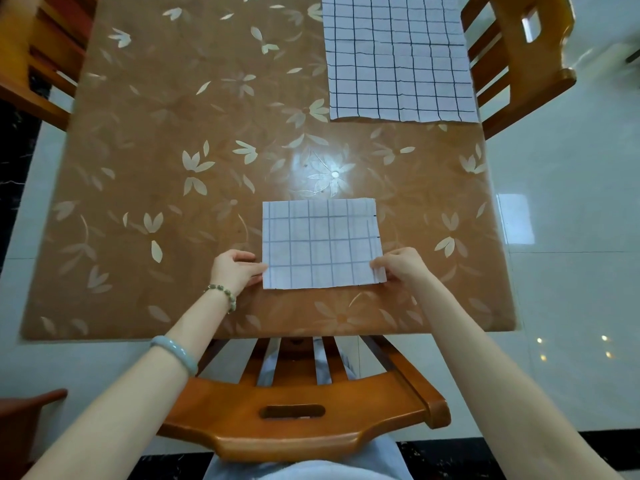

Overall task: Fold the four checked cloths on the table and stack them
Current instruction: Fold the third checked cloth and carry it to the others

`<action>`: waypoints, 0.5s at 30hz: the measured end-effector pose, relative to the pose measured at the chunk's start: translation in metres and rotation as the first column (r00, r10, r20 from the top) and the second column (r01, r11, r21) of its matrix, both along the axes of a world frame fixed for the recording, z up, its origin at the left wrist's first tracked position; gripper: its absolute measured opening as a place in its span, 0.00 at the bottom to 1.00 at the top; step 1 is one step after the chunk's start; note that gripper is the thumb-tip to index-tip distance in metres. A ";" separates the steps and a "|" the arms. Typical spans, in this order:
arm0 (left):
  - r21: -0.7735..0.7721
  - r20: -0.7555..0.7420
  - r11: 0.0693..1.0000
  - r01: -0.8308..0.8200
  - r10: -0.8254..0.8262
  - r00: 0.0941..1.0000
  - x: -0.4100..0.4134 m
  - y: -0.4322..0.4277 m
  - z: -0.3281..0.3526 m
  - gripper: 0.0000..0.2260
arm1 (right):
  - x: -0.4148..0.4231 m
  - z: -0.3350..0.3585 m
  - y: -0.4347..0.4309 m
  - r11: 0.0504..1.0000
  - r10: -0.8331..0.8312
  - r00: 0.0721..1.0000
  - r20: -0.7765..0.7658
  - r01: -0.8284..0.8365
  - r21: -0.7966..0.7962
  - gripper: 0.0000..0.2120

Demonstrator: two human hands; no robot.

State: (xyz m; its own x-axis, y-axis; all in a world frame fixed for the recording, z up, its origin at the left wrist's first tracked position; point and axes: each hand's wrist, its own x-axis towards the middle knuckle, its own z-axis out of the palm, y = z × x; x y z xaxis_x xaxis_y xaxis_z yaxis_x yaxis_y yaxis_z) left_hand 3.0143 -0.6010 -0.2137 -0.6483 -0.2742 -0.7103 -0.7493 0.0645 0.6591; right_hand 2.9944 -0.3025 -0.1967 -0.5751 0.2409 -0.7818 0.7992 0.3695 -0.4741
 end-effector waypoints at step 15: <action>-0.210 -0.165 0.972 0.109 -0.145 0.976 -0.006 0.004 -0.017 0.07 | -0.001 -0.014 -0.004 0.999 -0.002 0.971 -0.239 -0.009 -0.045 0.07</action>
State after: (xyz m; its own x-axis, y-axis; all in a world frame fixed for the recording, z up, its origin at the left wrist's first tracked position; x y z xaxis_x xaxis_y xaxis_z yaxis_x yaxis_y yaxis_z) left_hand 3.0086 -0.5974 -0.2308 -0.7979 -0.3046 -0.5201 -0.5982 0.2944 0.7453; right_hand 2.9933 -0.3068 -0.2103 -0.7474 0.2059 -0.6317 0.6594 0.3462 -0.6673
